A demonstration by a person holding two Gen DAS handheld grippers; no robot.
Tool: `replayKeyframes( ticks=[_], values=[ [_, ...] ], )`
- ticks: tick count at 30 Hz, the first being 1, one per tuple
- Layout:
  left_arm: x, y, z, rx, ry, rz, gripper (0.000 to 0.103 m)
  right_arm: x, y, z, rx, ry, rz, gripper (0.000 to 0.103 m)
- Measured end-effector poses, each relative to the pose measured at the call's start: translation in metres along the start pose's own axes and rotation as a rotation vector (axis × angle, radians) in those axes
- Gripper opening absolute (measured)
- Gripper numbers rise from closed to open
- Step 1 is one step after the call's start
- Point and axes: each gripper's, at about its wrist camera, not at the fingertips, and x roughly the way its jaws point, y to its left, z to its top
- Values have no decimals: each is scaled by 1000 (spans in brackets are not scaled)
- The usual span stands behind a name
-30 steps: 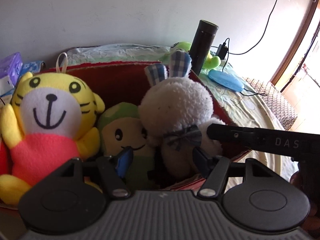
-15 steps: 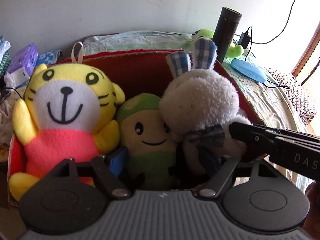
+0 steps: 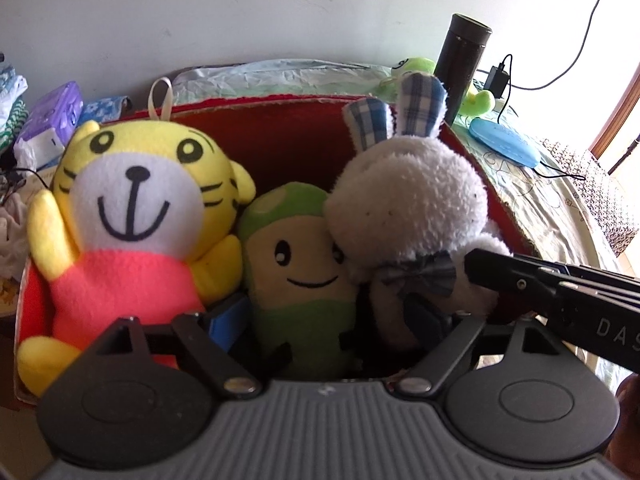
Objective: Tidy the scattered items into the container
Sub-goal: 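Raise the right gripper out of the box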
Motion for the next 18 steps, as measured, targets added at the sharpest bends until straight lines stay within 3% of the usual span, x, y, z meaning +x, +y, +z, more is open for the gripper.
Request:
replayKeyframes(
  ticks=[8, 18],
  values=[
    [-13, -4, 0, 18, -18, 27, 85, -8, -8, 2, 83, 30, 23, 23],
    [-27, 0, -5, -18, -26, 54, 88, -18, -5, -4, 51, -16, -9, 23]
  ],
)
